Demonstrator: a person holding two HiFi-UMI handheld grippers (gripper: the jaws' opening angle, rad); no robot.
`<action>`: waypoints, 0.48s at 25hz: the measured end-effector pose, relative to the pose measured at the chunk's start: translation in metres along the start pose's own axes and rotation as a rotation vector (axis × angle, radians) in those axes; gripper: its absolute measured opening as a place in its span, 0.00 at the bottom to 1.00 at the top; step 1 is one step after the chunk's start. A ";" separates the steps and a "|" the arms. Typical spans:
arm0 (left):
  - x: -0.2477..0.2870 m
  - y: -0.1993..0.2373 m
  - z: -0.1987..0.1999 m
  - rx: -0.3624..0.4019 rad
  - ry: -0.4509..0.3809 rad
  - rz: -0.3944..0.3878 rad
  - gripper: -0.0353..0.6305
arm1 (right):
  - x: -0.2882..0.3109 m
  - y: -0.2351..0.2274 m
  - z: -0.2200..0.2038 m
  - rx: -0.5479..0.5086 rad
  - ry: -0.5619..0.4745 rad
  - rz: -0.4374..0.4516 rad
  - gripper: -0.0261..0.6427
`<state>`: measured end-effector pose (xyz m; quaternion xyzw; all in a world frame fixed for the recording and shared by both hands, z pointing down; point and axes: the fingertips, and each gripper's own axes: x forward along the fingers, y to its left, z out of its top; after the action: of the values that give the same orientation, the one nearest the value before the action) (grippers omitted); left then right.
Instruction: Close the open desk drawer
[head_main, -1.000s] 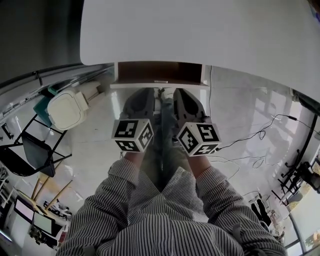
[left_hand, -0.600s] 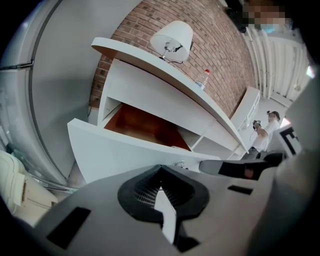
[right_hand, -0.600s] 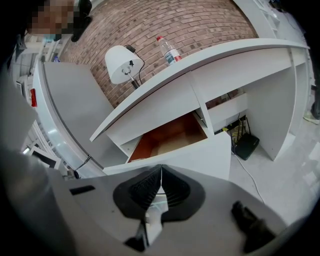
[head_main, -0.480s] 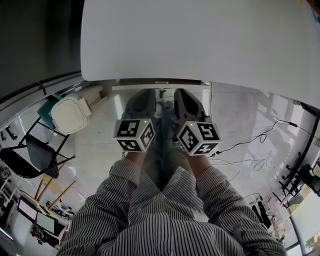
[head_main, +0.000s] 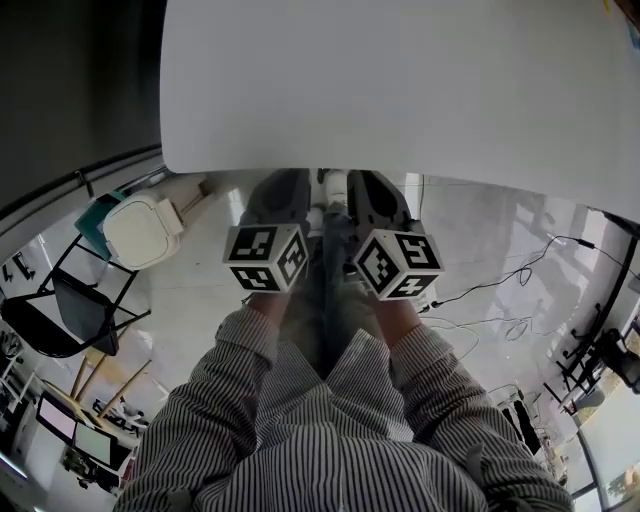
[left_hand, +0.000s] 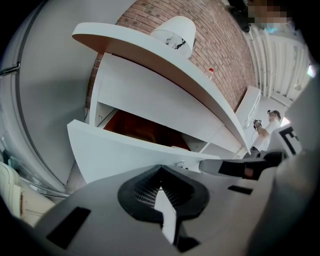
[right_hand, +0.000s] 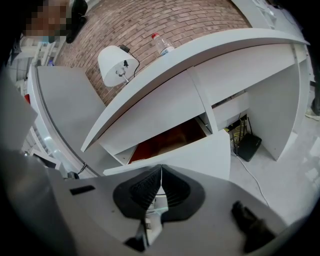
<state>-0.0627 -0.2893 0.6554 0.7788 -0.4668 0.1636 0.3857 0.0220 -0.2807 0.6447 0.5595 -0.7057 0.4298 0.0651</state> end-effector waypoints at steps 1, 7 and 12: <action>0.001 0.000 0.002 -0.001 -0.002 0.001 0.07 | 0.001 -0.001 0.002 0.001 0.000 0.000 0.06; 0.010 0.001 0.012 -0.013 -0.020 0.003 0.07 | 0.009 -0.002 0.013 -0.009 -0.010 0.030 0.06; 0.017 0.003 0.025 0.002 -0.037 0.001 0.07 | 0.018 -0.001 0.024 -0.023 -0.027 0.044 0.06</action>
<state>-0.0591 -0.3189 0.6512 0.7819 -0.4741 0.1498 0.3761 0.0256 -0.3105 0.6403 0.5489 -0.7236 0.4151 0.0526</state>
